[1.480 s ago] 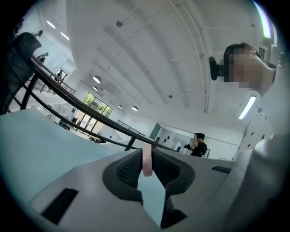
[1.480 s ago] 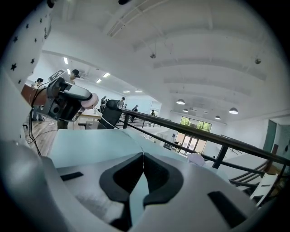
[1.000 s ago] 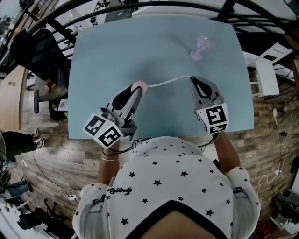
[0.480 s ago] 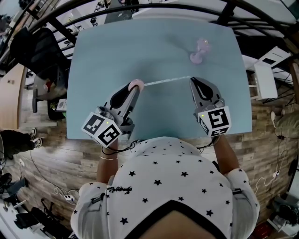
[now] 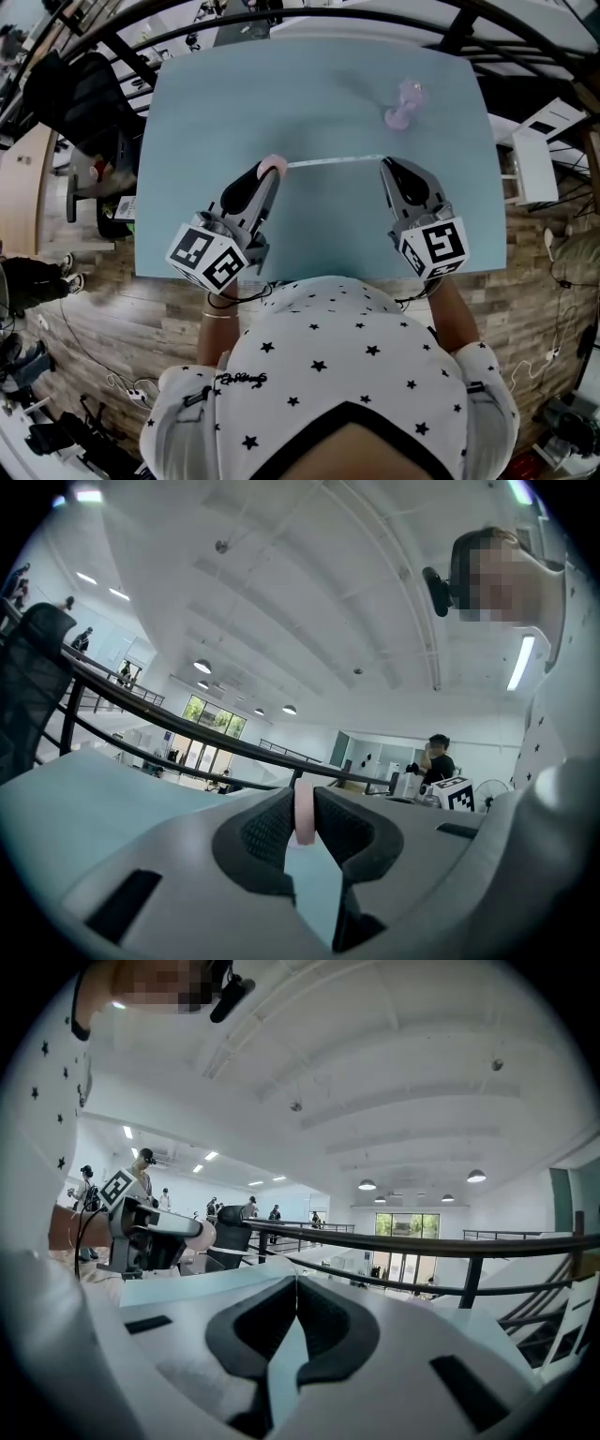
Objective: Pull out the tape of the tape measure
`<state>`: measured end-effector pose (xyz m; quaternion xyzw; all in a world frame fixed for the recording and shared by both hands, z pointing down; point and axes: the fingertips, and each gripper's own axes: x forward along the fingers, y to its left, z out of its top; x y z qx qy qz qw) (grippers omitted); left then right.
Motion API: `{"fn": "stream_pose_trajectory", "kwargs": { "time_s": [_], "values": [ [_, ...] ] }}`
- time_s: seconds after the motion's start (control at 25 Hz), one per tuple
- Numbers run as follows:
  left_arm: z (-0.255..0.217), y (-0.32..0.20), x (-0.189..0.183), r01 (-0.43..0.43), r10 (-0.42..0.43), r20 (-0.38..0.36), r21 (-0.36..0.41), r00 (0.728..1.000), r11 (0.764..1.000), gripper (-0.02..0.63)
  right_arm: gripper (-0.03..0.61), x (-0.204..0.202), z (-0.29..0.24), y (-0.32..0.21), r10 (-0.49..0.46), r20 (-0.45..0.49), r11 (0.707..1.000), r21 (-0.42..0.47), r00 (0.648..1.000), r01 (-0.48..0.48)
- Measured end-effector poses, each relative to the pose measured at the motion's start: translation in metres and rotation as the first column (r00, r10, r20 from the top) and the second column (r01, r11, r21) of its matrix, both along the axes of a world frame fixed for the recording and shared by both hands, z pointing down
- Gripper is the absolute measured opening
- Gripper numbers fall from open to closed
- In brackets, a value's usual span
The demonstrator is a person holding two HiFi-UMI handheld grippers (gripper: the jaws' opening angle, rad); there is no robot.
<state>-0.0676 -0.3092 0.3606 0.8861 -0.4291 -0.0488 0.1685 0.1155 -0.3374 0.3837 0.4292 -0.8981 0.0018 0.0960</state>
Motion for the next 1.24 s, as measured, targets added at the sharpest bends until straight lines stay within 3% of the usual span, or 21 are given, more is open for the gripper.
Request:
{"fn": "stream_pose_trajectory", "kwargs": {
  "time_s": [1.24],
  "values": [
    [-0.0038,0.0024,-0.0015,0.008,-0.008,-0.001,0.008,1.0,1.0,0.087,0.002,-0.0007,-0.0006,0.003,-0.007,0.003,1.0,-0.008,1.0,0.007]
  ]
}}
